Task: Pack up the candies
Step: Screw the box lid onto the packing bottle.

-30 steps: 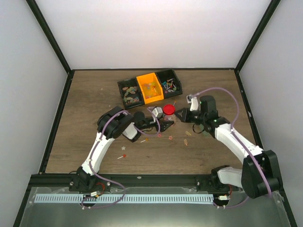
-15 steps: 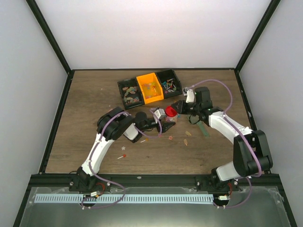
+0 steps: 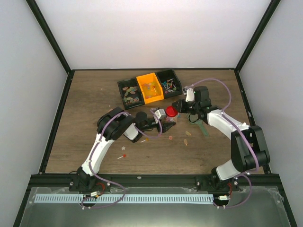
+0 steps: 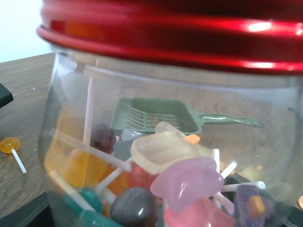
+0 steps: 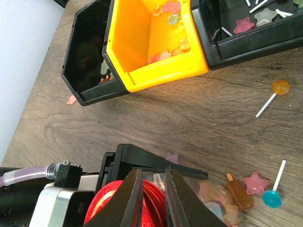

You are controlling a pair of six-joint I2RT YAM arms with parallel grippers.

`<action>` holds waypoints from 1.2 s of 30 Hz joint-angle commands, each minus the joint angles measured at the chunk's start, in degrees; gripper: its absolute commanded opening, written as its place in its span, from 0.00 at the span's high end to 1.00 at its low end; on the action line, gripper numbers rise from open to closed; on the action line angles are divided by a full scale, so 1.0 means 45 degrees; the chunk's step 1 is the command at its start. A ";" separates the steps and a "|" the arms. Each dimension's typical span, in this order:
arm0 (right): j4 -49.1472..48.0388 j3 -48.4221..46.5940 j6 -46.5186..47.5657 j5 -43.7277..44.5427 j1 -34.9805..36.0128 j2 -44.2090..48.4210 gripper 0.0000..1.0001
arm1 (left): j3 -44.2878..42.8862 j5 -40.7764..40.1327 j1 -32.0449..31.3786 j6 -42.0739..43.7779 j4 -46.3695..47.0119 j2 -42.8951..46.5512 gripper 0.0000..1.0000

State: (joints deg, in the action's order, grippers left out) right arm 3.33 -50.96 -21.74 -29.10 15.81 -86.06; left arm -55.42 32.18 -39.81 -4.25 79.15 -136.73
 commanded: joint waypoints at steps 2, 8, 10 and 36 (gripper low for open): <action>0.0004 -0.0236 -0.0012 -0.0431 -0.0102 -0.0043 0.91 | 0.0278 0.0015 -0.0090 0.0031 -0.2772 -0.0622 0.32; -0.0180 0.0387 0.0002 -0.0967 -0.0112 -0.0045 0.99 | 0.0196 0.0101 -0.0085 -0.0111 -0.2790 -0.0608 0.32; -0.0371 0.0840 -0.0047 -0.1313 -0.0111 0.0077 0.99 | 0.0102 0.0166 -0.0047 -0.0359 -0.2872 -0.0641 0.32; -0.1714 0.4188 -0.0792 -0.2776 -0.0094 0.1334 0.99 | -0.0592 0.0305 0.0156 -0.1196 -0.3430 -0.0967 0.36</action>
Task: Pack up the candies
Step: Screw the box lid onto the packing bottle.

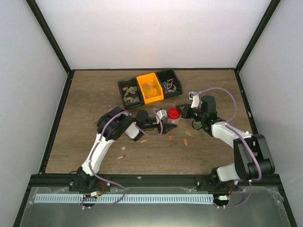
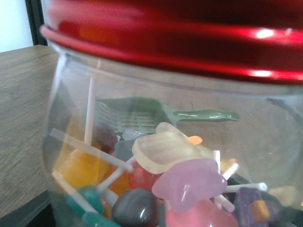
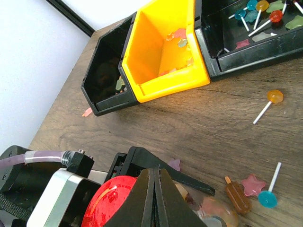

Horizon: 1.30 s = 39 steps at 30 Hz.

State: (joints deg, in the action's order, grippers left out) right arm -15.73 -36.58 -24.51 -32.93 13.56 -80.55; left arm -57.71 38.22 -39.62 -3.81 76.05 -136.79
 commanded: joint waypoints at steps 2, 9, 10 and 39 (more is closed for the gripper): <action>0.2553 0.1128 -0.0205 -0.1921 0.0407 0.0268 0.99 | -0.0103 -0.1015 0.0112 -0.1408 -0.2712 -0.0971 0.36; 0.2587 0.1623 -0.0309 -0.1950 0.0423 0.0765 0.99 | -0.0163 -0.0973 0.0153 -0.1623 -0.2701 -0.1008 0.36; 0.2605 0.1693 -0.0353 -0.1974 0.0409 0.0879 0.99 | -0.0148 -0.0973 0.0151 -0.1622 -0.2701 -0.1008 0.36; 0.1910 0.3163 -0.1875 -0.1770 0.1970 0.2435 0.99 | -0.0573 -0.1029 0.0033 -0.1086 -0.3794 -0.1062 0.36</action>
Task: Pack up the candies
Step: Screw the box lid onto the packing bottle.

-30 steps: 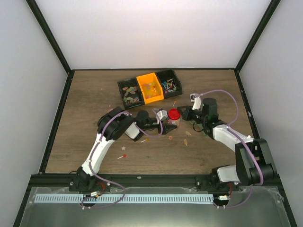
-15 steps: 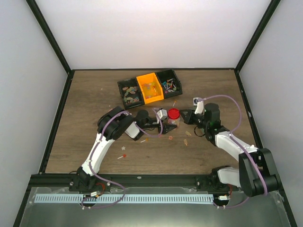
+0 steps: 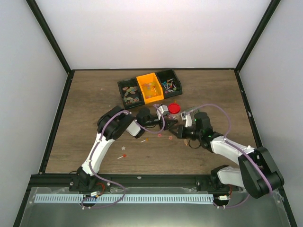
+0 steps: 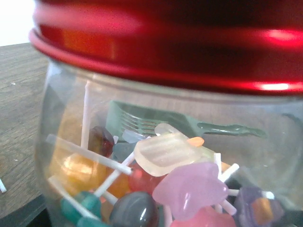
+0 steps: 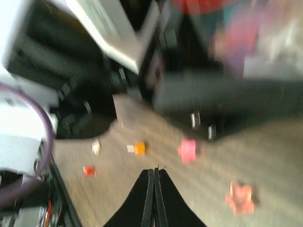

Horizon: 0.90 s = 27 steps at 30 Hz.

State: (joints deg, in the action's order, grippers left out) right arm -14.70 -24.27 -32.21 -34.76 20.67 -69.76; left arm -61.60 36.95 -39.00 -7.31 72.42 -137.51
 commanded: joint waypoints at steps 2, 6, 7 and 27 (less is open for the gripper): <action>0.1864 0.0490 -0.0150 -0.1278 0.0388 0.0254 0.99 | 0.0287 -0.0731 -0.0108 -0.0309 -0.3007 -0.0888 0.36; 0.2539 0.0325 0.0046 -0.0855 0.0347 0.0901 0.99 | 0.0460 -0.0795 -0.0107 -0.0309 -0.2712 -0.0841 0.34; 0.2746 0.0195 0.0121 -0.0774 0.0312 0.1030 0.99 | 0.0622 -0.0807 -0.0110 -0.0294 -0.2458 -0.0791 0.31; 0.4898 -0.0960 0.1242 -0.0088 -0.1468 0.2828 0.99 | 0.2551 -0.0990 -0.0250 0.0063 -0.0271 0.0414 0.00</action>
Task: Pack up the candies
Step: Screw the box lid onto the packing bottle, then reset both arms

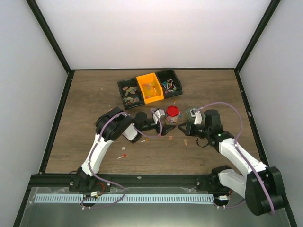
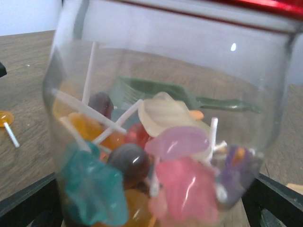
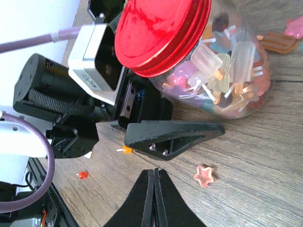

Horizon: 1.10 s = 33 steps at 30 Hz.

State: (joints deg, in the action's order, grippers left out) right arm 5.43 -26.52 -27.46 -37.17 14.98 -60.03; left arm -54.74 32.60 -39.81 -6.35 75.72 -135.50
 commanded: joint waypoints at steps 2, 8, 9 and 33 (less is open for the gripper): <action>0.0602 -0.0571 0.0143 0.0879 -0.0207 0.1005 0.99 | 0.1658 -0.0121 -0.0088 -0.0202 -0.0294 0.0314 0.00; 0.1245 -0.1227 0.0275 0.2461 -0.0233 0.1764 0.99 | 0.3051 -0.0457 -0.0172 -0.0720 0.1167 0.1391 0.00; 0.1253 -0.1305 0.0277 0.2581 -0.0230 0.1793 0.99 | 0.3123 -0.0478 -0.0190 -0.0762 0.1225 0.1565 0.00; 0.0204 -0.1575 0.0736 0.7855 -0.0286 0.1986 0.75 | 0.5003 -0.2609 -0.0366 0.0200 -0.3136 0.8258 0.00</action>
State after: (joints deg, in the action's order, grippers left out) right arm 10.55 -33.08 -25.93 -12.38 14.41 -52.18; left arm -32.38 25.15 -40.82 -8.43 71.05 -106.00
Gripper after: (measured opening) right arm 0.229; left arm 0.999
